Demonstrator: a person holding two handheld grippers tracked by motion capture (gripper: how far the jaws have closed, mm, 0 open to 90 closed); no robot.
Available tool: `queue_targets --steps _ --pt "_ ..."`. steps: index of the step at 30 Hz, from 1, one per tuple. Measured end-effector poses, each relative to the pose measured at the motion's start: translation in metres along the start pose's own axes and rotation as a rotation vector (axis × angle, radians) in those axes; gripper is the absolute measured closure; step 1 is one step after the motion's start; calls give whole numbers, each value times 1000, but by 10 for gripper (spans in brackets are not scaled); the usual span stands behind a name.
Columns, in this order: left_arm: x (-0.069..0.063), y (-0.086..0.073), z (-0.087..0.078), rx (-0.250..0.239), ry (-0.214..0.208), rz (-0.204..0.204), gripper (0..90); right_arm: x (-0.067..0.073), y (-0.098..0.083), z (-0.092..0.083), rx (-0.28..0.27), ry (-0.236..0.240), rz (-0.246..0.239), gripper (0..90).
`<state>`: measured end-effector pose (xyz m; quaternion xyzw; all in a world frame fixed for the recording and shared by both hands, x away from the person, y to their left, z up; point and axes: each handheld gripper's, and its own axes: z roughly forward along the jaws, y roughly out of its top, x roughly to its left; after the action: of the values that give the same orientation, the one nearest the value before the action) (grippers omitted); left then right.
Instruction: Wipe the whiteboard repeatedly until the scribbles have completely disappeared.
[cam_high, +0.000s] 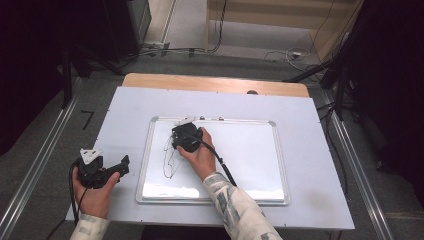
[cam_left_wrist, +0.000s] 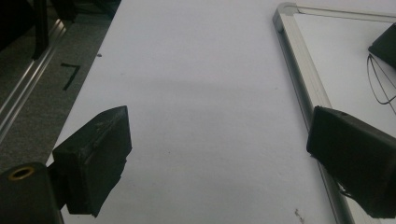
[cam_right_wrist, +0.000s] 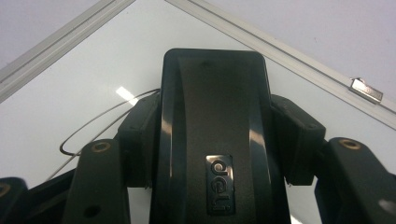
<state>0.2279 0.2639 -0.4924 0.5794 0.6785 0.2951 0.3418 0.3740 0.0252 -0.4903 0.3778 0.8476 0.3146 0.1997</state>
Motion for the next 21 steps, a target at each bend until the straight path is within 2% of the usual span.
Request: queue_targets --steps 5,7,9,10,12,13,16,19,20,21 --pt "-1 0 1 2 1 3 70 9 -1 -3 7 23 -46 390" --pt "-1 0 0 3 2 2 71 8 0 -3 15 24 -34 390" --pt "0 0 0 0 0 3 70 6 1 -2 16 -18 -38 390" --pt "0 0 0 0 2 0 70 4 1 -1 19 -23 -21 390" --pt "1 0 -1 3 4 -1 70 2 2 -1 24 -13 -6 390" --pt "1 0 0 2 4 -3 70 3 2 -1 21 -20 -22 390" --pt "0 0 0 2 1 0 70 7 1 -2 25 14 -44 390" --pt "-1 0 0 2 1 2 70 10 1 -3 29 27 -53 390" --pt "-1 0 0 1 3 3 70 9 2 -3 27 21 -37 390" --pt "-1 0 0 1 1 3 71 7 2 -2 24 -5 -38 389"
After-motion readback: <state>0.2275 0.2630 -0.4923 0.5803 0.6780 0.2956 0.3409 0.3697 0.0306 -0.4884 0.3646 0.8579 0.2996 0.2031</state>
